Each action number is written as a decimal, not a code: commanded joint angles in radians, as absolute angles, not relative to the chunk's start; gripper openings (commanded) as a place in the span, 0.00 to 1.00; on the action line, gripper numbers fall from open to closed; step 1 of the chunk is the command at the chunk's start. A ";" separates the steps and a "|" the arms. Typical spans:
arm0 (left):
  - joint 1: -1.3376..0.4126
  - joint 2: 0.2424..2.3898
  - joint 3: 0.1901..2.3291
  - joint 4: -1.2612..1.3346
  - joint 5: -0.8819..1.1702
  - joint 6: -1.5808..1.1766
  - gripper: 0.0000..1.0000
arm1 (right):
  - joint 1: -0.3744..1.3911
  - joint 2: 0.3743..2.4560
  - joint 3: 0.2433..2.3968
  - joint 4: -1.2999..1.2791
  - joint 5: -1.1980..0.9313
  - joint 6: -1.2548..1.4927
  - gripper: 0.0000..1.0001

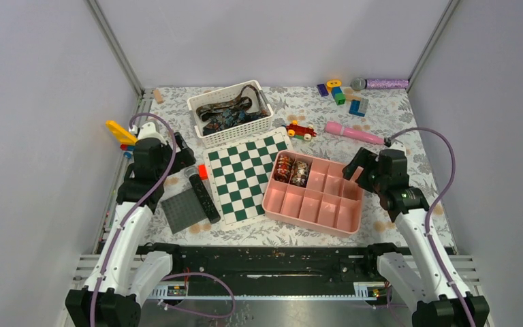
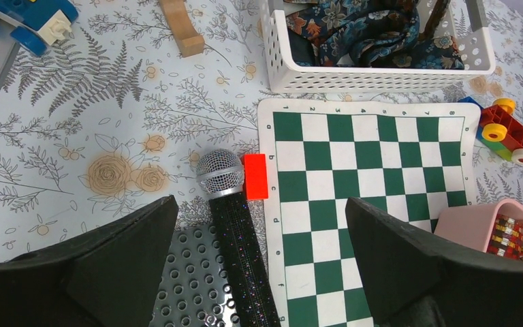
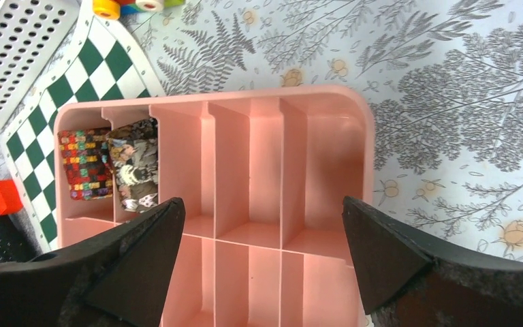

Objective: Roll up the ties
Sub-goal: Pick up the storage box at the center of the board, then place the storage box at the corner of the board.

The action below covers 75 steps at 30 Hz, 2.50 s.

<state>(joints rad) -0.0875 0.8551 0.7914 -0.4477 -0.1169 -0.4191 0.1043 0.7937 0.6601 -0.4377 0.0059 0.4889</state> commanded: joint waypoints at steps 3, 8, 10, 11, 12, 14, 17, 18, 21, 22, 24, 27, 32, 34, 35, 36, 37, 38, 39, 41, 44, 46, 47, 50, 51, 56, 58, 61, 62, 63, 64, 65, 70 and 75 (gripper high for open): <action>-0.064 0.882 0.831 -0.412 -0.099 -0.436 0.99 | 0.226 0.884 0.745 -0.492 -0.005 0.496 0.92; -0.057 0.882 0.828 -0.417 -0.092 -0.439 0.99 | 0.313 0.967 0.738 -0.474 -0.005 0.561 0.88; -0.055 0.876 0.825 -0.417 -0.093 -0.438 0.99 | 0.334 0.997 0.738 -0.472 -0.008 0.571 0.85; -0.054 0.875 0.824 -0.418 -0.092 -0.440 0.99 | 0.342 1.015 0.738 -0.470 -0.014 0.573 0.84; -0.054 0.875 0.824 -0.417 -0.093 -0.440 0.99 | 0.350 1.032 0.738 -0.466 -0.020 0.573 0.83; -0.052 0.876 0.825 -0.416 -0.087 -0.442 0.99 | 0.360 1.069 0.738 -0.463 -0.019 0.575 0.82; -0.049 0.879 0.826 -0.416 -0.080 -0.443 0.99 | 0.362 1.132 0.731 -0.433 0.017 0.575 0.78; -0.048 0.879 0.825 -0.416 -0.078 -0.444 0.99 | 0.363 1.154 0.735 -0.427 0.029 0.572 0.76; -0.045 0.879 0.825 -0.416 -0.075 -0.445 0.99 | 0.364 1.232 0.755 -0.422 0.041 0.569 0.69; -0.043 0.880 0.825 -0.416 -0.073 -0.446 0.99 | 0.365 1.255 0.760 -0.422 0.045 0.570 0.65; -0.042 0.880 0.825 -0.416 -0.069 -0.446 0.99 | 0.365 1.293 0.765 -0.423 0.049 0.568 0.61; -0.036 0.883 0.825 -0.416 -0.062 -0.447 0.99 | 0.366 1.326 0.764 -0.420 0.053 0.568 0.56; -0.025 0.896 0.829 -0.411 -0.035 -0.450 0.99 | 0.369 1.391 0.781 -0.420 0.055 0.566 0.52; -0.021 0.901 0.830 -0.412 -0.023 -0.452 0.99 | 0.369 1.416 0.793 -0.420 0.047 0.561 0.43; -0.019 0.900 0.830 -0.411 -0.020 -0.452 0.99 | 0.370 1.418 0.798 -0.419 0.042 0.561 0.37; -0.017 0.900 0.829 -0.411 -0.018 -0.454 0.99 | 0.370 1.413 0.801 -0.420 0.038 0.563 0.31; -0.016 0.899 0.827 -0.412 -0.016 -0.453 0.99 | 0.369 1.399 0.806 -0.421 0.039 0.569 0.25; -0.015 0.898 0.827 -0.411 -0.015 -0.453 0.99 | 0.369 1.372 0.811 -0.425 0.048 0.576 0.17; -0.013 0.896 0.826 -0.411 -0.015 -0.454 0.99 | 0.368 1.345 0.818 -0.430 0.061 0.586 0.09; -0.011 0.895 0.825 -0.412 -0.014 -0.454 0.99 | 0.365 1.292 0.844 -0.459 0.099 0.598 0.00; -0.007 0.895 0.825 -0.412 -0.009 -0.454 0.99 | 0.335 1.227 0.905 -0.527 0.128 0.594 0.00; -0.004 0.896 0.825 -0.411 -0.005 -0.454 0.99 | 0.281 1.185 0.936 -0.557 0.115 0.594 0.00; -0.003 0.896 0.825 -0.411 -0.005 -0.455 0.99 | 0.229 1.163 0.944 -0.561 0.098 0.596 0.00; 0.000 0.896 0.824 -0.410 -0.005 -0.456 0.99 | 0.111 1.133 0.967 -0.580 0.110 0.616 0.00; 0.000 0.896 0.824 -0.409 -0.005 -0.458 0.99 | 0.084 1.136 0.980 -0.596 0.146 0.622 0.00; 0.000 0.896 0.823 -0.407 0.020 -0.458 0.99 | 0.006 1.187 1.030 -0.621 0.281 0.678 0.00; 0.000 0.898 0.824 -0.407 0.018 -0.452 0.99 | -0.053 1.240 1.047 -0.605 0.287 0.700 0.00; 0.000 0.899 0.816 -0.409 0.013 -0.454 0.99 | -0.107 1.339 1.096 -0.595 0.298 0.712 0.00; 0.000 0.901 0.811 -0.406 0.026 -0.459 0.99 | -0.123 1.373 1.113 -0.603 0.294 0.716 0.00; 0.000 0.904 0.809 -0.401 0.042 -0.462 0.99 | -0.138 1.410 1.129 -0.605 0.284 0.719 0.00; 0.000 0.908 0.809 -0.400 0.054 -0.465 0.99 | -0.151 1.446 1.145 -0.610 0.265 0.715 0.00; 0.000 0.914 0.811 -0.399 0.061 -0.467 0.99 | -0.160 1.487 1.164 -0.618 0.260 0.710 0.00; 0.000 0.914 0.813 -0.397 0.065 -0.469 0.99 | -0.179 1.669 1.291 -0.695 0.271 0.673 0.00; 0.000 0.913 0.809 -0.398 0.070 -0.469 0.99 | -0.195 1.792 1.371 -0.695 0.317 0.684 0.00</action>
